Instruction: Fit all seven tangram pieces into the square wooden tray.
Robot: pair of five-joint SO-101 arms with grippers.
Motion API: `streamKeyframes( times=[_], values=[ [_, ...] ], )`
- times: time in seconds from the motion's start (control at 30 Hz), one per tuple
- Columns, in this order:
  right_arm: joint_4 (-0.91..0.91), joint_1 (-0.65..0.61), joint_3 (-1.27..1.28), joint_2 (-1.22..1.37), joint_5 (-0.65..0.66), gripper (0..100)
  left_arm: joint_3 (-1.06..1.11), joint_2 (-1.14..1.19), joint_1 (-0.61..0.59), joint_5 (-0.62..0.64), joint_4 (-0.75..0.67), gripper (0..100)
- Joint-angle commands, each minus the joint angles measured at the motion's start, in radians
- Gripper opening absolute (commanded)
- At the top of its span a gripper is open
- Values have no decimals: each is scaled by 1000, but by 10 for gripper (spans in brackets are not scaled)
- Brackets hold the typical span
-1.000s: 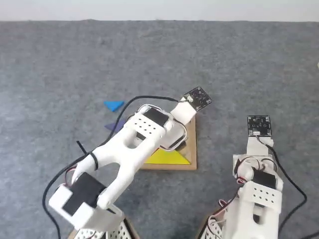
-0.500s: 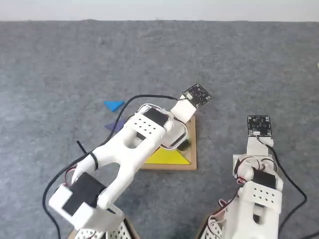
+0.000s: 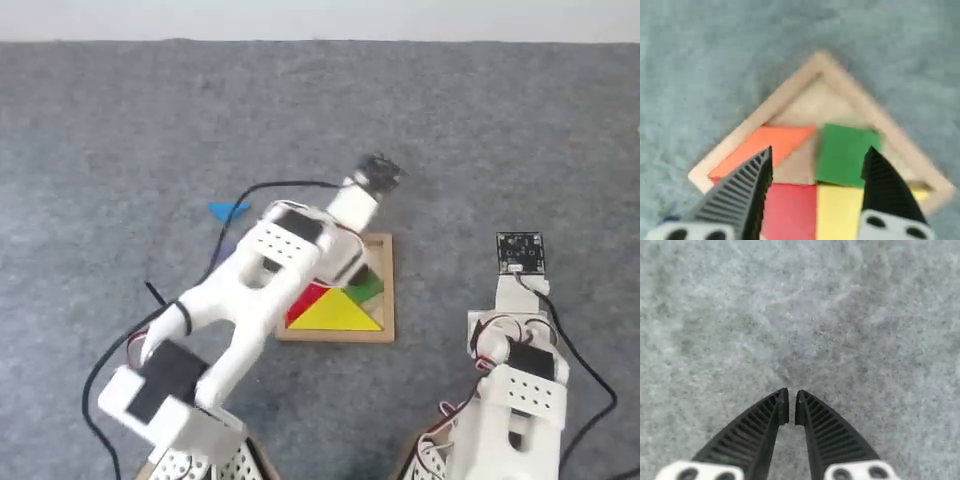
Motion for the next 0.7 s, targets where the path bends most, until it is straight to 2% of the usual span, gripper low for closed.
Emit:
streamKeyframes(
  times=[0.0,0.23,0.37,0.5,0.67],
  values=[
    [-18,10,-48,-25,-9,48,-13,86,-44,-28,-44,280],
    [-19,8,-48,-25,-9,48,2,58,-43,-58,-2,280],
    [-19,8,-48,-25,-9,48,-10,-37,-68,-32,3,280],
    [-19,8,-46,-25,-9,48,-25,-166,-147,-20,34,280],
    [-19,8,-48,-25,-9,48,-79,-164,-350,-20,92,280]
  ],
)
